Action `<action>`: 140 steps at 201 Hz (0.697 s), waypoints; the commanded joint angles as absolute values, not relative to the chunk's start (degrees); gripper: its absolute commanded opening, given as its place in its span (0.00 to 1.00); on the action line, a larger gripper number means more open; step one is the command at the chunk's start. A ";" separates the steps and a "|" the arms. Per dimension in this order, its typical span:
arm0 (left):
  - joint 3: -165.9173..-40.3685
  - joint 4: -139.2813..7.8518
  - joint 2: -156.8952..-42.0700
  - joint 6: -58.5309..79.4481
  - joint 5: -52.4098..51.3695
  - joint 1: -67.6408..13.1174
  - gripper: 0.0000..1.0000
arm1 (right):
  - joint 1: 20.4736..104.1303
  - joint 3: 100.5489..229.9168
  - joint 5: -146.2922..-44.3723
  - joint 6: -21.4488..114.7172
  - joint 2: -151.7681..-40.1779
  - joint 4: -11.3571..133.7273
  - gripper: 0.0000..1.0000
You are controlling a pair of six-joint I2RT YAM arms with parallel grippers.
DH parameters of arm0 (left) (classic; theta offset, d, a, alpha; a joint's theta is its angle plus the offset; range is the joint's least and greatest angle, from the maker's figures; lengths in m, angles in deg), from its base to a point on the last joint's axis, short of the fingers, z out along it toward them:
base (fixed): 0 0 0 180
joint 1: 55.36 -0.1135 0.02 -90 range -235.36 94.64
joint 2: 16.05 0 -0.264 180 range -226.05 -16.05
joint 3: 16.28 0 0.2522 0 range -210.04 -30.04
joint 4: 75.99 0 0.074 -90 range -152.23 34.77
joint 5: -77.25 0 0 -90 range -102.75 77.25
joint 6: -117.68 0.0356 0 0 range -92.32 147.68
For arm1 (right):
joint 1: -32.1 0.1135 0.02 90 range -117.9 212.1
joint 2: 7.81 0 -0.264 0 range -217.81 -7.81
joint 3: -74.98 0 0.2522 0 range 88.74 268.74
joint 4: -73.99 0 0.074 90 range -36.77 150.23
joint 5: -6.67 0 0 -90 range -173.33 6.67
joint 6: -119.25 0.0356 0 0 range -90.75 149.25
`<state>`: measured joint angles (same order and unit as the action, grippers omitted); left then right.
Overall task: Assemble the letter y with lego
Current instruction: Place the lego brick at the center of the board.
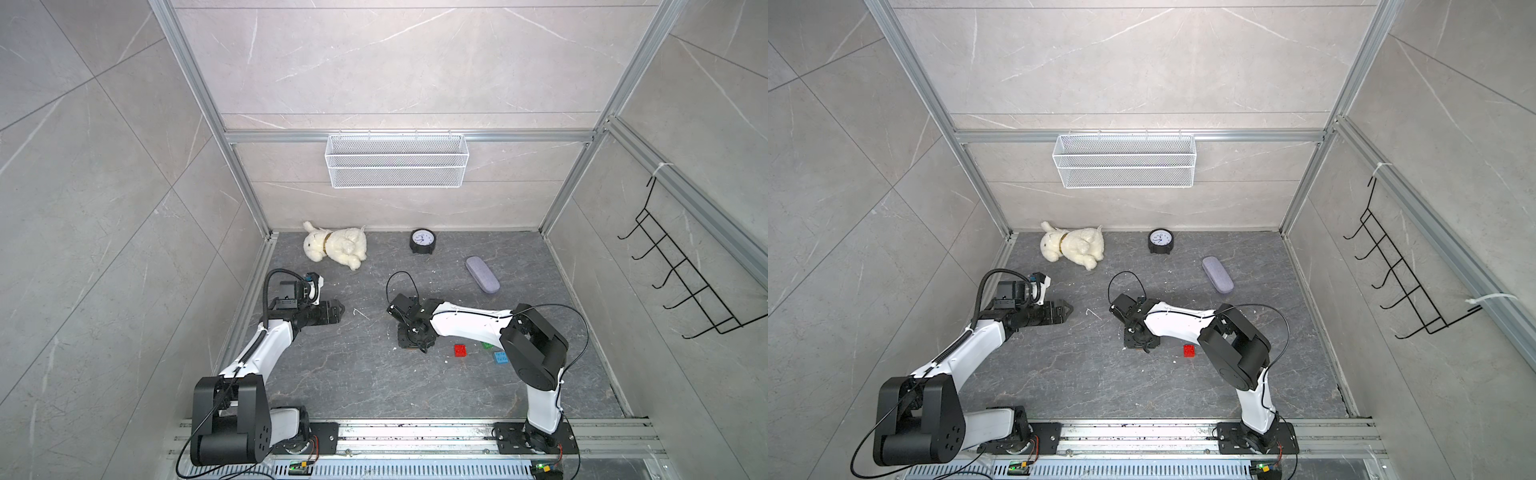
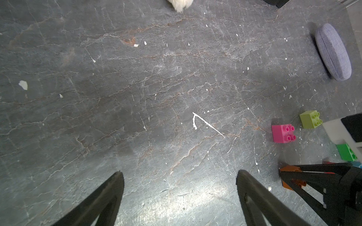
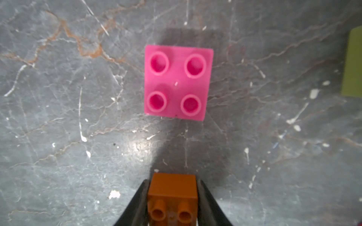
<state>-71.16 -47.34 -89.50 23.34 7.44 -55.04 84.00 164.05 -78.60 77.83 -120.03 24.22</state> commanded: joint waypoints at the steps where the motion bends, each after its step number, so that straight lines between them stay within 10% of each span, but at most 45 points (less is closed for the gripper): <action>1: -70.82 -48.34 -87.99 22.67 9.37 -55.42 0.93 | 84.90 163.27 -77.49 79.67 -118.40 20.50 0.42; 140: -69.77 -49.92 -88.49 20.36 13.86 -55.36 0.92 | 84.50 162.11 -72.81 76.67 -107.44 14.40 0.54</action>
